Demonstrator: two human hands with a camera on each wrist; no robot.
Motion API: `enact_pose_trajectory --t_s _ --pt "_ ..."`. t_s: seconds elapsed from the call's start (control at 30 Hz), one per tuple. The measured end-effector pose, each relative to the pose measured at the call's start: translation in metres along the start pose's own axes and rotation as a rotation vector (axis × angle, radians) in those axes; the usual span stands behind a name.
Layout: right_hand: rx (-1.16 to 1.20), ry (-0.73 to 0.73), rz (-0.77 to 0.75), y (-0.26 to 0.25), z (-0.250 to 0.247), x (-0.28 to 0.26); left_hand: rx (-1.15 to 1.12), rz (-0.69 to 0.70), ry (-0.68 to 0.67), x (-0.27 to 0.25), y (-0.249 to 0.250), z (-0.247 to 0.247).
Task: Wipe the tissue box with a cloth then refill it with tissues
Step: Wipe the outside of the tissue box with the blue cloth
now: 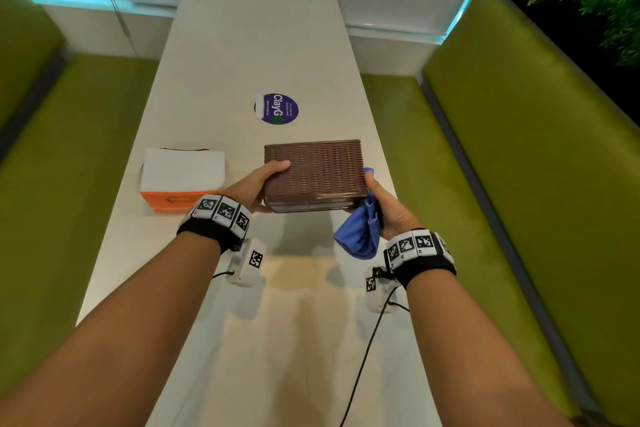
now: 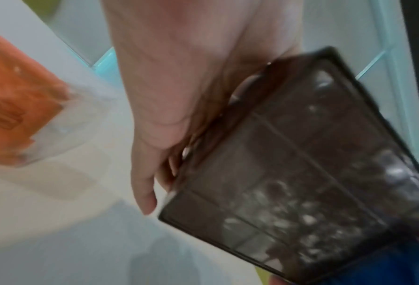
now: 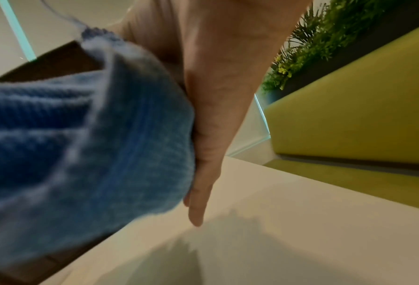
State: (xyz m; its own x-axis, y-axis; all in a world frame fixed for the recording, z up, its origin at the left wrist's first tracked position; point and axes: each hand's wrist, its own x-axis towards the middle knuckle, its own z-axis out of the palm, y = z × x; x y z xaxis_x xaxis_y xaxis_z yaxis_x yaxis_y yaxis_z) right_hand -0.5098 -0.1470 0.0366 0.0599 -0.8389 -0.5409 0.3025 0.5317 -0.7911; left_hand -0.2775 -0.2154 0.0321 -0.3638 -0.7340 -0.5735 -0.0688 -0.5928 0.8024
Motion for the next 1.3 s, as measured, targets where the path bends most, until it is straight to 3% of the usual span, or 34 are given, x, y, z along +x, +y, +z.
enact_pose_trajectory --t_s 0.13,0.2,0.33,0.4,0.5,0.6,0.77,0.9,1.07,1.17,1.3 --pt "0.146 0.022 0.065 -0.008 0.006 -0.001 -0.142 0.183 -0.07 0.003 0.002 0.004" --pt "0.216 0.009 0.106 -0.011 0.008 -0.001 -0.069 0.311 -0.083 -0.001 0.005 0.007" --pt "0.165 0.072 0.274 -0.02 0.003 -0.003 0.477 0.543 -0.207 -0.007 0.001 0.004" --pt "0.117 0.109 0.337 -0.021 -0.003 -0.005 0.711 0.569 -0.267 -0.012 0.001 -0.006" --pt "0.057 0.119 0.382 -0.023 -0.009 -0.008 1.229 0.6 -0.16 -0.029 0.008 -0.011" --pt "0.048 0.102 0.43 -0.022 -0.009 -0.011 1.457 0.705 -0.05 -0.029 0.01 -0.015" --pt "0.02 0.01 0.429 -0.019 -0.003 -0.017 1.371 0.914 0.018 -0.024 0.002 -0.014" --pt "0.033 -0.018 0.46 -0.02 0.001 -0.023 1.4 0.894 0.018 -0.018 -0.012 -0.012" --pt "-0.073 0.087 0.514 -0.009 -0.004 -0.009 1.34 0.875 0.035 -0.01 -0.032 -0.01" --pt "-0.149 0.255 0.43 -0.002 -0.007 0.005 1.226 0.798 0.015 -0.006 -0.038 -0.004" --pt "-0.365 0.304 0.318 -0.001 0.0 0.014 0.98 0.725 0.057 0.008 -0.059 -0.011"
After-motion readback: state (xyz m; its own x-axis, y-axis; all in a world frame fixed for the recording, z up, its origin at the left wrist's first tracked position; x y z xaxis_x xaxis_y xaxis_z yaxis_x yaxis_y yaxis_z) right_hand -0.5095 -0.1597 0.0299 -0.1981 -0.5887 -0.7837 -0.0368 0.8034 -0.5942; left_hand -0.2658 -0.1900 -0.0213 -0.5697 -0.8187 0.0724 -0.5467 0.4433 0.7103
